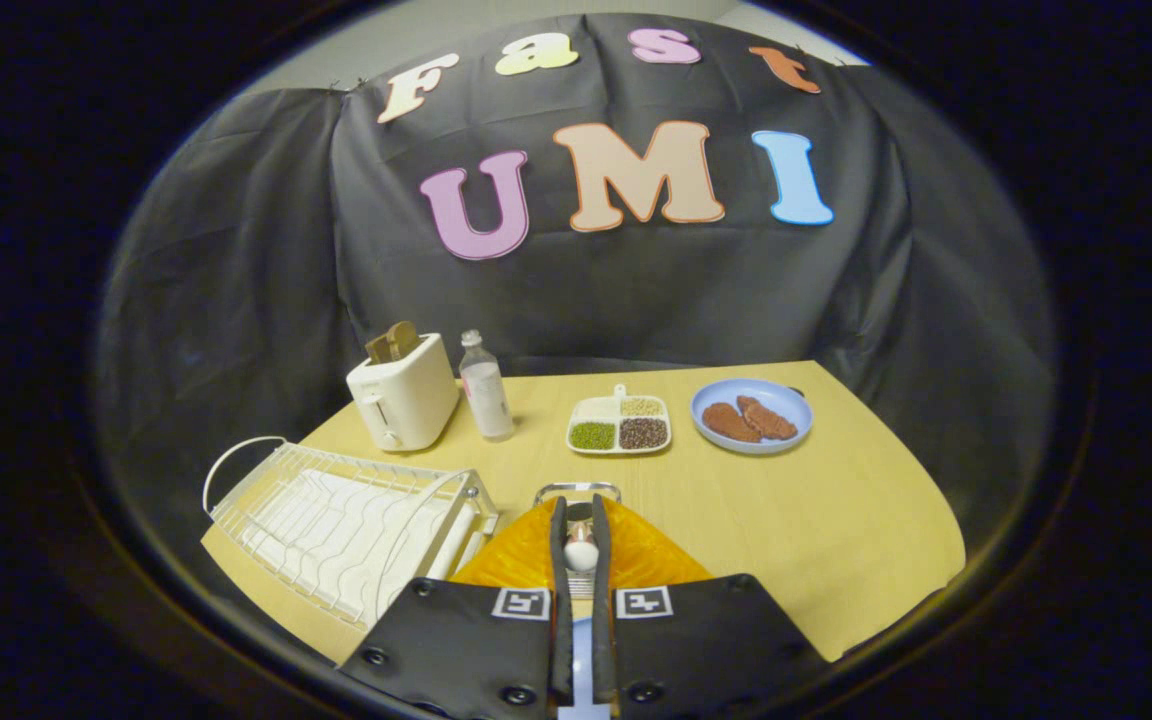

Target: Take the plate from the dish rack, then take the spoon from the basket and place it into the plate.

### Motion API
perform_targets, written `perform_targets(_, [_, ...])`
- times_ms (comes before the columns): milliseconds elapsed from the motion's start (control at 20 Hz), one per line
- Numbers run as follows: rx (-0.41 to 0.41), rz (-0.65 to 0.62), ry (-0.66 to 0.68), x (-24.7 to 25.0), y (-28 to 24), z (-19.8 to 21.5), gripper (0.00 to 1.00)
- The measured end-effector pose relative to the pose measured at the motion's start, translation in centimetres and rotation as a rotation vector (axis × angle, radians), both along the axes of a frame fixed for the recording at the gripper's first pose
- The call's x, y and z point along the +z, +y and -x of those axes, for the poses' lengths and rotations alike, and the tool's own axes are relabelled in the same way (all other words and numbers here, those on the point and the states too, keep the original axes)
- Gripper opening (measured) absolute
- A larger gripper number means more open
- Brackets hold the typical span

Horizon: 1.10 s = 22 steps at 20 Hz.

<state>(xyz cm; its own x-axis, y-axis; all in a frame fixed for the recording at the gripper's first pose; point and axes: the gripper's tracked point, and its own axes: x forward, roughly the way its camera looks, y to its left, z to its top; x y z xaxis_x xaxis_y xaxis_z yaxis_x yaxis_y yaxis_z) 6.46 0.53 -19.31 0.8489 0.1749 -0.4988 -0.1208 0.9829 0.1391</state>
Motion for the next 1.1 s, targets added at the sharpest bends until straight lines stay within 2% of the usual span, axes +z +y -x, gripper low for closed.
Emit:
perform_targets(500, [-0.059,-0.005,-0.054,5.4,-4.1,4.9,0.10])
perform_targets(850, [-0.105,-0.031,-0.049,6.0,-6.7,8.9,0.10])
perform_targets(1100, [-0.112,-0.034,-0.026,4.6,-7.7,11.3,0.10])
